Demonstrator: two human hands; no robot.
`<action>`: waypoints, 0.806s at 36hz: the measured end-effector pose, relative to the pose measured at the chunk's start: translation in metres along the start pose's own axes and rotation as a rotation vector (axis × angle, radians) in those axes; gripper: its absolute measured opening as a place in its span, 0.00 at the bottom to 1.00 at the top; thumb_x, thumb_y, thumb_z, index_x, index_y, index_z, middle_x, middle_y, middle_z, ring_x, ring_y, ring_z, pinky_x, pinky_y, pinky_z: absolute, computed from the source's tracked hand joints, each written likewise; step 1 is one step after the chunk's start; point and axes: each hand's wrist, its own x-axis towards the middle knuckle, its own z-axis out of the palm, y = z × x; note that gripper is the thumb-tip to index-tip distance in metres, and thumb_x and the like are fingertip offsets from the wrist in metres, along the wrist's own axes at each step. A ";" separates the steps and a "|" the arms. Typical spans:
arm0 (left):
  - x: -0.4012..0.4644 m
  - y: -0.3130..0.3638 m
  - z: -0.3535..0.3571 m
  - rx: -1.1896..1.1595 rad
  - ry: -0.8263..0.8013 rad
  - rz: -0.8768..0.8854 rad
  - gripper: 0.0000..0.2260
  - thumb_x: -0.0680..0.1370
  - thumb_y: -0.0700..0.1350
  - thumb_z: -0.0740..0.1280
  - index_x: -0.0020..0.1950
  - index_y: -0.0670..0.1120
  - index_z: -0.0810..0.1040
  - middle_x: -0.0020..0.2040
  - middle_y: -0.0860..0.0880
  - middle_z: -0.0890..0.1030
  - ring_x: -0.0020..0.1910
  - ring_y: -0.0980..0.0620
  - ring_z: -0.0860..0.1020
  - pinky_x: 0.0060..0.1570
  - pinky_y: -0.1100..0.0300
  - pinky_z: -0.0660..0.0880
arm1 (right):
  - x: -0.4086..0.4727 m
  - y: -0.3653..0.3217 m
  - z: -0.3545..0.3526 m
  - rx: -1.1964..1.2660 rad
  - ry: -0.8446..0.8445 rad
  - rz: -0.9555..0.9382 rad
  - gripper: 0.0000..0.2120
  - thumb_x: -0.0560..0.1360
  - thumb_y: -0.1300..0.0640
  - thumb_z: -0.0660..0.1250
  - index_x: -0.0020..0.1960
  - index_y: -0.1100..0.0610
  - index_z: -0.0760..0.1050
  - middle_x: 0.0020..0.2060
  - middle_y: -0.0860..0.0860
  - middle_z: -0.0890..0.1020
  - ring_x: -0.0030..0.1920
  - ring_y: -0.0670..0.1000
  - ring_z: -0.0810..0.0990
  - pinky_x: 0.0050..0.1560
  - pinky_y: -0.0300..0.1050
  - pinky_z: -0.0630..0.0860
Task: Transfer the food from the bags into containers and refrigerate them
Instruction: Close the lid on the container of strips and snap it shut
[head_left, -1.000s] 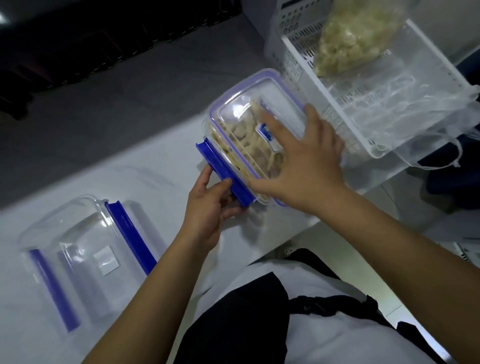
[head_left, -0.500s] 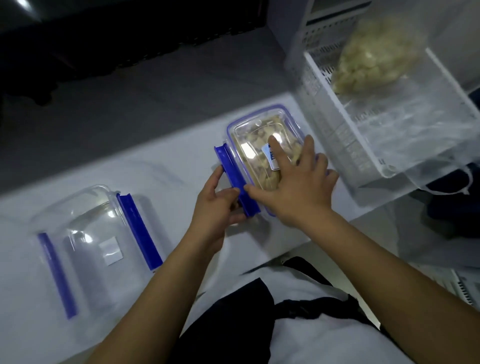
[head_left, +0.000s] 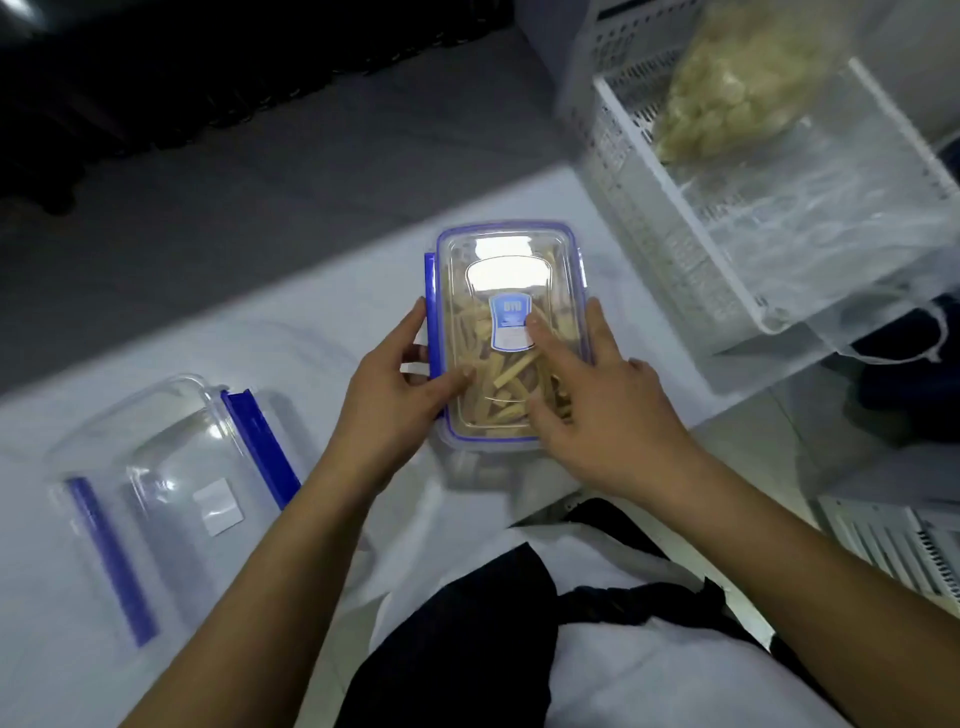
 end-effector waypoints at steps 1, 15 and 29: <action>-0.001 -0.002 -0.002 0.036 -0.010 0.014 0.32 0.77 0.50 0.74 0.77 0.65 0.64 0.54 0.59 0.79 0.44 0.63 0.83 0.40 0.60 0.84 | -0.002 0.000 0.001 0.005 0.009 -0.005 0.31 0.80 0.38 0.54 0.80 0.37 0.46 0.81 0.59 0.41 0.70 0.61 0.71 0.73 0.62 0.60; 0.000 -0.007 -0.002 -0.037 -0.009 -0.041 0.33 0.75 0.50 0.75 0.75 0.67 0.65 0.54 0.59 0.79 0.45 0.62 0.84 0.36 0.63 0.82 | 0.033 0.050 -0.021 1.275 -0.185 0.431 0.40 0.65 0.65 0.78 0.73 0.50 0.69 0.53 0.51 0.84 0.35 0.50 0.86 0.30 0.42 0.79; 0.001 -0.005 0.002 0.092 0.032 0.005 0.32 0.77 0.50 0.74 0.77 0.64 0.64 0.51 0.63 0.78 0.48 0.57 0.81 0.33 0.67 0.79 | 0.034 0.039 -0.014 0.877 0.033 0.339 0.11 0.64 0.57 0.80 0.41 0.46 0.80 0.38 0.53 0.87 0.42 0.58 0.87 0.47 0.60 0.83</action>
